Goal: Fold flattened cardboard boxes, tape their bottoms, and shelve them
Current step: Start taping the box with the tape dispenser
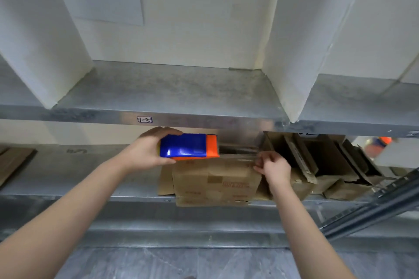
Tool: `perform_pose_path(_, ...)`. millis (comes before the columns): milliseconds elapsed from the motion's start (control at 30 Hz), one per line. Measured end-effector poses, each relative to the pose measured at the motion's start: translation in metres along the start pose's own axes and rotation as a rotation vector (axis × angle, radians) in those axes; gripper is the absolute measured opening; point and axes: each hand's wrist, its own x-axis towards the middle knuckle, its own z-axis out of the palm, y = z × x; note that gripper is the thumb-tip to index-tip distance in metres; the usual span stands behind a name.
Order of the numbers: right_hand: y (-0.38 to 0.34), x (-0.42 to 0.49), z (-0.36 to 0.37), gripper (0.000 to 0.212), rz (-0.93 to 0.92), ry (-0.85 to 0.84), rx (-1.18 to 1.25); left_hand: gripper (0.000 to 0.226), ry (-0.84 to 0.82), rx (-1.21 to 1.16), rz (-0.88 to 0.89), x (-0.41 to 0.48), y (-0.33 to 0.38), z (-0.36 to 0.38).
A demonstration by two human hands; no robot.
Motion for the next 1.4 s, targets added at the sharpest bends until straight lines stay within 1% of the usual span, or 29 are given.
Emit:
perform_pose_path(100,-0.004,0.006,-0.013,0.02,0.017,0.041,0.04,0.07,-0.042,-0.046,-0.069,0.004,-0.004,-0.011)
perform_pose_path(300,-0.001,0.012,-0.012,0.021,0.077,0.094,0.069,0.049,-0.091,0.007,-0.108,0.015,0.004,-0.021)
perform_pose_path(400,-0.003,0.013,-0.004,0.02,0.096,0.077,0.086,0.043,-0.152,0.081,-0.104,0.022,0.01,-0.019)
perform_pose_path(500,0.003,0.013,0.008,0.022,0.128,0.035,0.131,0.034,-0.202,0.149,-0.172,0.032,0.006,-0.015)
perform_pose_path(600,0.012,0.017,0.011,0.022,0.079,0.019,0.022,0.028,-0.274,0.141,-0.23,0.034,0.001,-0.013)
perform_pose_path(667,0.019,0.021,0.013,0.023,0.024,-0.005,-0.083,0.03,-0.287,0.146,-0.215,0.035,-0.002,-0.009)
perform_pose_path(733,0.025,0.023,0.015,0.021,-0.087,0.004,-0.275,0.034,-0.288,0.148,-0.198,0.036,-0.003,-0.006)
perform_pose_path(800,0.031,0.024,0.017,0.021,-0.2,0.069,-0.484,0.036,-0.299,0.15,-0.203,0.037,-0.003,-0.005)
perform_pose_path(833,0.034,0.026,0.018,0.022,-0.231,0.096,-0.529,0.038,-0.306,0.154,-0.209,0.037,-0.004,-0.006)
perform_pose_path(867,0.035,0.028,0.019,0.023,-0.226,0.098,-0.519,0.04,-0.308,0.158,-0.211,0.037,-0.005,-0.006)
perform_pose_path(967,0.033,0.032,0.026,0.027,-0.126,0.052,-0.439,0.046,-0.311,0.164,-0.23,0.036,-0.01,-0.007)
perform_pose_path(1100,0.028,0.037,0.034,0.025,-0.032,0.033,-0.324,0.041,-0.314,0.181,-0.266,0.03,-0.017,-0.013)
perform_pose_path(1167,0.034,0.037,0.048,0.021,0.121,-0.005,-0.113,0.042,-0.329,0.224,-0.3,0.025,-0.024,-0.021)
perform_pose_path(1233,0.042,0.03,0.063,0.018,0.301,-0.085,0.156,0.053,-0.362,0.267,-0.333,0.019,-0.032,-0.03)
perform_pose_path(1267,0.044,0.026,0.069,0.017,0.34,-0.111,0.208,0.059,-0.361,0.268,-0.342,0.015,-0.035,-0.034)
perform_pose_path(1333,0.043,0.023,0.077,0.016,0.351,-0.146,0.234,0.062,-0.328,0.237,-0.347,0.01,-0.04,-0.038)
perform_pose_path(1400,0.041,0.025,0.078,0.015,0.317,-0.169,0.207,0.059,-0.303,0.219,-0.327,0.007,-0.041,-0.038)
